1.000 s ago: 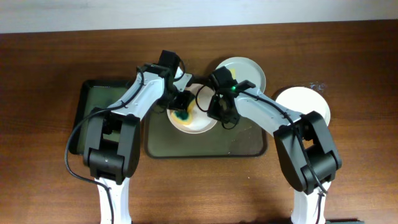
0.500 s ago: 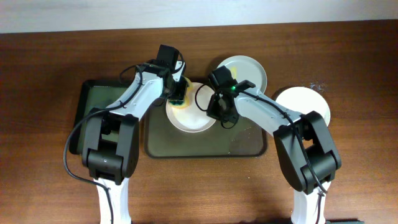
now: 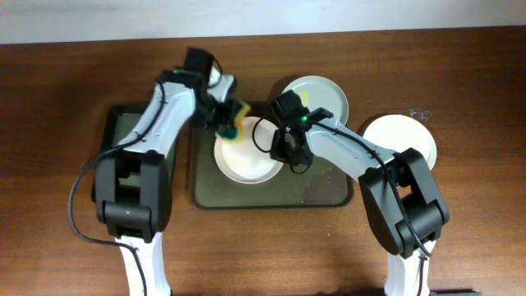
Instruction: Clean dirty plates on tray and stack at the side
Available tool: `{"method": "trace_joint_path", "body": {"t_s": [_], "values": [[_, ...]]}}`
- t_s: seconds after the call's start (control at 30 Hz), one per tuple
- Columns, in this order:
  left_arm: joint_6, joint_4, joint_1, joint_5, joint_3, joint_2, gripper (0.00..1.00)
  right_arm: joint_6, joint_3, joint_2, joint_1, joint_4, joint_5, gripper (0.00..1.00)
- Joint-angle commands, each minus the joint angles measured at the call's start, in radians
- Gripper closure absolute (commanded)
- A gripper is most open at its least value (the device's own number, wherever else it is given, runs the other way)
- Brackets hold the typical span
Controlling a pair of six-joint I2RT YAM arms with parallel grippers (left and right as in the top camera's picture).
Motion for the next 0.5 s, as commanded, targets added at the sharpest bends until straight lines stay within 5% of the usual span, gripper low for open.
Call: {"method": "trace_joint_path", "body": {"t_s": [0.0, 0.27, 0.47], "values": [[0.026, 0.006, 0.043, 0.048, 0.113, -0.104, 1.0, -0.005, -0.011, 0.028, 0.017, -0.023, 0.001, 0.96], [0.027, -0.131, -0.004, 0.058, -0.035, -0.108, 1.0, -0.005, -0.011, 0.028, 0.017, -0.019, 0.002, 0.96], [0.022, 0.07, 0.004, 0.273, -0.28, -0.108, 1.0, -0.02, -0.011, 0.028, 0.017, -0.019, 0.001, 0.96]]}}
